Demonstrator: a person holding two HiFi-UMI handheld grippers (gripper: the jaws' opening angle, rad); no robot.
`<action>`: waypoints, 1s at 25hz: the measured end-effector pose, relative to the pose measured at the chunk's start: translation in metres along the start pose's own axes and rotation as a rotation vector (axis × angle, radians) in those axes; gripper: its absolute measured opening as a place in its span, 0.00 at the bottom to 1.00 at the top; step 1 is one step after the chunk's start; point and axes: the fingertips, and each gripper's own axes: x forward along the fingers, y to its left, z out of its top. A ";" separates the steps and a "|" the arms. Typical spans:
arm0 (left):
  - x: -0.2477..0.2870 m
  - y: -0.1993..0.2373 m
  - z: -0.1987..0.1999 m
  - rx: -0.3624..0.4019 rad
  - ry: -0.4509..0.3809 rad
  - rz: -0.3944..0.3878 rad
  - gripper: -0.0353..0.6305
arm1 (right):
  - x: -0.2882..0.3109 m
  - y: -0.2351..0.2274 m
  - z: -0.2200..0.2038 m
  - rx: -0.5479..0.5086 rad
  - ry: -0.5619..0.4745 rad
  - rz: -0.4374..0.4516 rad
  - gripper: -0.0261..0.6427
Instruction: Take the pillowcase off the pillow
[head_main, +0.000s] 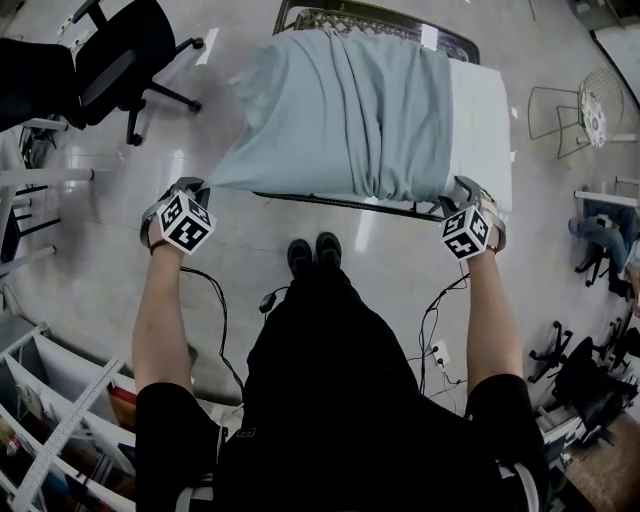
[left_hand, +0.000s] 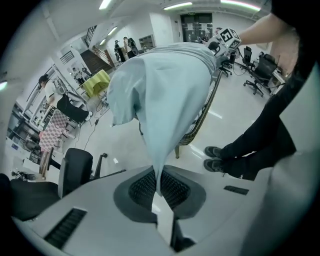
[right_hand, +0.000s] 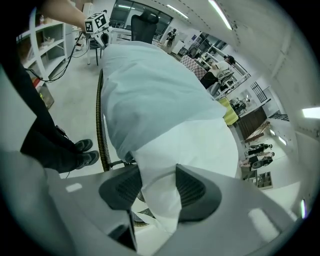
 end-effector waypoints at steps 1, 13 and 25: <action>0.000 0.006 -0.005 0.004 0.009 0.010 0.06 | -0.001 0.000 0.000 0.005 0.001 0.002 0.36; -0.013 0.010 0.029 0.106 -0.057 0.162 0.09 | 0.003 0.003 -0.006 0.065 0.075 0.021 0.35; 0.024 -0.069 0.108 0.227 -0.164 0.083 0.41 | 0.005 0.006 -0.005 0.079 0.088 0.013 0.36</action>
